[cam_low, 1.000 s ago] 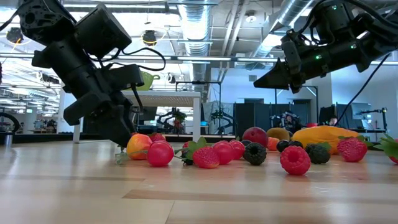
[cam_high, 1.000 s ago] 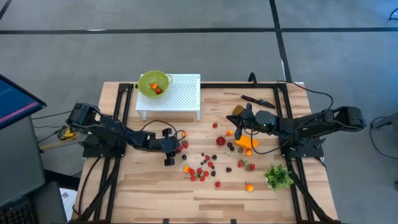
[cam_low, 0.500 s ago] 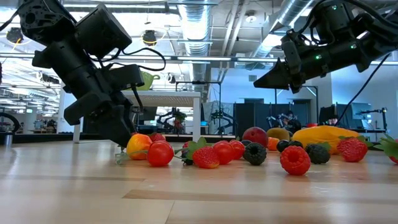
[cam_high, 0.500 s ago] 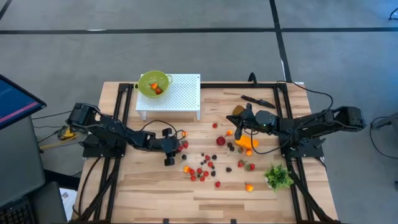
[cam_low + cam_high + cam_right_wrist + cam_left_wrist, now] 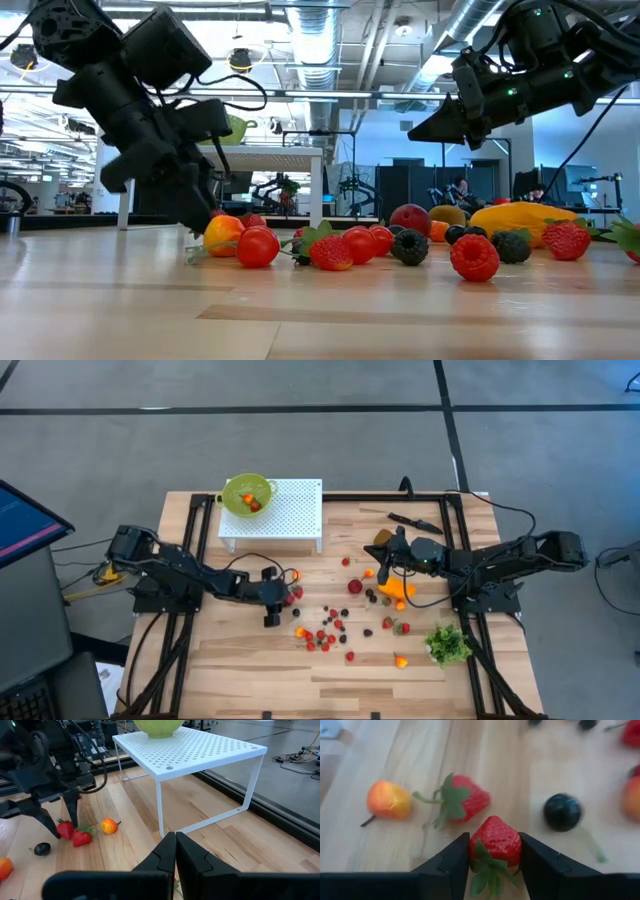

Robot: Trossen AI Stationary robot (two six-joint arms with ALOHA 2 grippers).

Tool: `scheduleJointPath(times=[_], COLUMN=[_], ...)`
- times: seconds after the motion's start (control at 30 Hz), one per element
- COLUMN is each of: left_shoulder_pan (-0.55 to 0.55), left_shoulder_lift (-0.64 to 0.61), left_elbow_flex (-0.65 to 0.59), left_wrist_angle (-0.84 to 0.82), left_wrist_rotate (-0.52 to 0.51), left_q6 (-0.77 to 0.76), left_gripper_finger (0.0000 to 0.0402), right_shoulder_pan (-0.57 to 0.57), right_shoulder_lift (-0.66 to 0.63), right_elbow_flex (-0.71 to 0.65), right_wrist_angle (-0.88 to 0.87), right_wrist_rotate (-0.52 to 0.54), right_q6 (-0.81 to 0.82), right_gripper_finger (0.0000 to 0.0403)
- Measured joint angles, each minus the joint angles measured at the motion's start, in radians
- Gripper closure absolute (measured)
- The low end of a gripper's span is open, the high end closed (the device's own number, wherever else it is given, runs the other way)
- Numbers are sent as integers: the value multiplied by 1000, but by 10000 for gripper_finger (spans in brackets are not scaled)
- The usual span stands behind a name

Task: Pick & Place Fruit
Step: Put the strawberry into the green strainer bowl on the shelf

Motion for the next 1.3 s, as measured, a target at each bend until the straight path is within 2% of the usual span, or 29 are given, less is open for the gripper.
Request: scheduleJointPath(times=[0.1,0.23,0.5,0.7,0.8,1.0,1.3], left_shoulder_pan=[0,0,0,41,104,301,551], left_shoulder_lift=[-67,-219,-567,-742,-776,-778,-692], left_elbow_flex=[0,0,0,0,0,0,0], left_wrist_angle=[-1,4,72,90,103,126,131], left_wrist_rotate=[15,-12,-287,-426,-482,-492,-395], left_q6=[28,104,215,293,324,341,311], left_gripper_finger=[256,257,257,257,258,258,256], right_shoulder_pan=[0,0,0,0,0,0,0], right_shoulder_lift=[0,0,0,0,0,0,0], right_elbow_flex=[0,0,0,0,0,0,0], right_wrist_angle=[0,0,0,0,0,0,0], right_wrist_rotate=[0,0,0,0,0,0,0], right_q6=[0,0,0,0,0,0,0], right_gripper_finger=[397,397,397,397,397,397,397])
